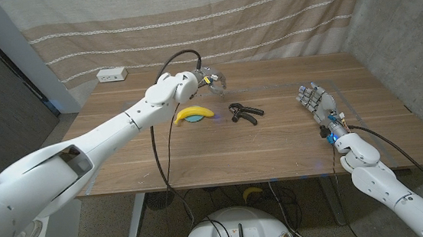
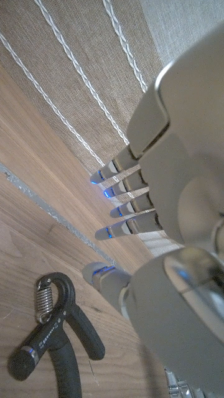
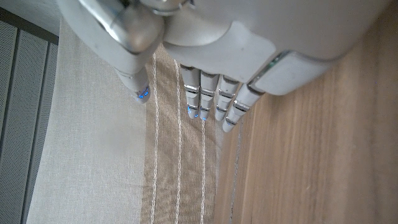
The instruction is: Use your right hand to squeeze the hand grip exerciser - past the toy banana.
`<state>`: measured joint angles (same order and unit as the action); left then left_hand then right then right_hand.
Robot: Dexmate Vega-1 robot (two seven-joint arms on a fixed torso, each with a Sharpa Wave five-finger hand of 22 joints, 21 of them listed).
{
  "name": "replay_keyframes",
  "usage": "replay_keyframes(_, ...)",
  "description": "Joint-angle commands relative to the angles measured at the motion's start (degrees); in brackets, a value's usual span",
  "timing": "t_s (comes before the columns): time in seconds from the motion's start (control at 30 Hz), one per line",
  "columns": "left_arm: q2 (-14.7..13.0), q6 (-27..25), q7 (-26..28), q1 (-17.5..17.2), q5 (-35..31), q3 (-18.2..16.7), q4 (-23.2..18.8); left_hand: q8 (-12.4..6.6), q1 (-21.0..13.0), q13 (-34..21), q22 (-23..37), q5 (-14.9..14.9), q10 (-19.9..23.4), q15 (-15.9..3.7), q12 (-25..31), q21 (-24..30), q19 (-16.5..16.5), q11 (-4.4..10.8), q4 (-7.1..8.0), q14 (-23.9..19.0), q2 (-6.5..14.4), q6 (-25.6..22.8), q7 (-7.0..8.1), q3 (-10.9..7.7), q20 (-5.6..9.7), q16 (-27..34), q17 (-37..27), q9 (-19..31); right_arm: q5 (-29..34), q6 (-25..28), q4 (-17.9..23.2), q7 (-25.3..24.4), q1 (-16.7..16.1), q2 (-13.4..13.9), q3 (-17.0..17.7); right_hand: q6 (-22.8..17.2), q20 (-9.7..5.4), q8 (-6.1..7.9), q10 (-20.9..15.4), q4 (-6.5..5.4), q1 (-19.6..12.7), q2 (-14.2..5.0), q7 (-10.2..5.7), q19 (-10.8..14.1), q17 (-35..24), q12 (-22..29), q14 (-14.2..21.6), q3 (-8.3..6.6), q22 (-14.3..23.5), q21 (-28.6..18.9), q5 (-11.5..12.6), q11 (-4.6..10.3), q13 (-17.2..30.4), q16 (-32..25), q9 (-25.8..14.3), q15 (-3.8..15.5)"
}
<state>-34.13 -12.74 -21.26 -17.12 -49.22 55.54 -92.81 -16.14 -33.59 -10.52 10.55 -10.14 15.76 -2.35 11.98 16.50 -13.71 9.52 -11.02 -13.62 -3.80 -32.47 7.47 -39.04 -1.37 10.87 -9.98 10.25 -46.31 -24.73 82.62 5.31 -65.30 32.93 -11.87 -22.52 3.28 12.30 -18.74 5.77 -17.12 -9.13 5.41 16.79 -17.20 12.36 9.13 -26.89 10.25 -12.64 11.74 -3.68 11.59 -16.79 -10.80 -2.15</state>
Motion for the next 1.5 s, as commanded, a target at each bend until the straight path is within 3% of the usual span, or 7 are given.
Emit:
replay_keyframes(0.03,1.8,2.2,2.6,-0.2,-1.3,0.4,3.4,-0.41,-1.3,-0.2,0.1,0.4,0.9,-3.75,0.3,0.1,-0.5,0.06,0.1,-0.7,0.1,-0.9,-0.23,0.4,0.08,0.3,-0.2,0.2,0.2,0.3,0.1,-0.5,-0.1,0.1,0.0,-0.6,0.06,0.26,-0.6,-0.04,0.2,-0.41,-0.08,0.4,-0.2,0.3,0.7,0.19,0.3,-0.2,0.4,-0.18,0.3,-0.7,-0.3,-0.06)
replay_keyframes(0.43,2.8,4.6,6.4,-0.3,-0.4,0.7,6.4,-0.59,-3.3,-0.2,0.2,0.4,2.5,-4.39,0.4,0.3,-2.0,0.85,0.2,-1.5,-0.5,-2.3,-0.44,1.26,1.01,0.4,-0.2,0.2,0.0,0.7,-0.2,-0.3,0.3,0.1,-0.1,-1.0,0.09,0.27,-1.0,-0.09,0.4,-0.41,0.02,0.5,-0.4,0.5,0.9,0.22,0.4,-0.2,0.4,-0.4,0.4,-0.8,-0.3,-0.07)
replay_keyframes(0.87,3.5,7.5,11.9,-0.4,-0.8,1.7,9.6,-1.05,-7.3,-0.3,0.3,0.4,5.0,-6.12,0.5,0.9,-4.9,2.06,0.24,-3.6,-1.8,-4.0,0.35,2.81,1.87,0.8,-0.2,0.6,-0.3,0.8,-0.7,0.2,0.5,0.0,-0.1,-1.4,0.12,0.31,-1.4,-0.14,0.5,-0.41,0.1,0.5,-0.5,0.6,1.2,0.24,0.4,-0.2,0.3,-0.57,0.4,-0.9,-0.3,-0.09)
replay_keyframes(1.0,3.9,8.8,13.1,-0.3,0.0,1.8,10.9,-1.15,-8.1,-0.3,0.3,0.4,5.9,-6.57,0.6,1.0,-5.5,1.77,0.31,-4.3,-2.0,-4.3,0.2,3.24,2.07,0.9,-0.3,0.7,-0.4,0.8,-0.8,0.3,0.7,0.0,-0.1,-1.5,0.12,0.32,-1.4,-0.15,0.5,-0.41,0.19,0.5,-0.6,0.5,1.3,0.25,0.4,-0.2,0.3,-0.58,0.5,-1.0,-0.4,-0.11)
replay_keyframes(1.5,5.3,10.0,14.2,0.6,1.0,2.9,14.0,-0.76,-9.3,-0.4,0.4,0.3,6.3,-6.3,0.4,1.0,-5.8,1.57,0.99,-4.7,-0.5,-4.1,-0.42,3.76,1.81,0.9,-0.4,0.6,-0.5,0.9,-1.4,0.5,1.0,0.0,-0.1,-1.8,0.17,0.24,-1.7,-0.18,0.7,-0.4,0.24,0.6,-0.7,0.6,1.6,0.25,0.4,-0.2,0.3,-0.66,0.5,-1.1,-0.4,-0.09)
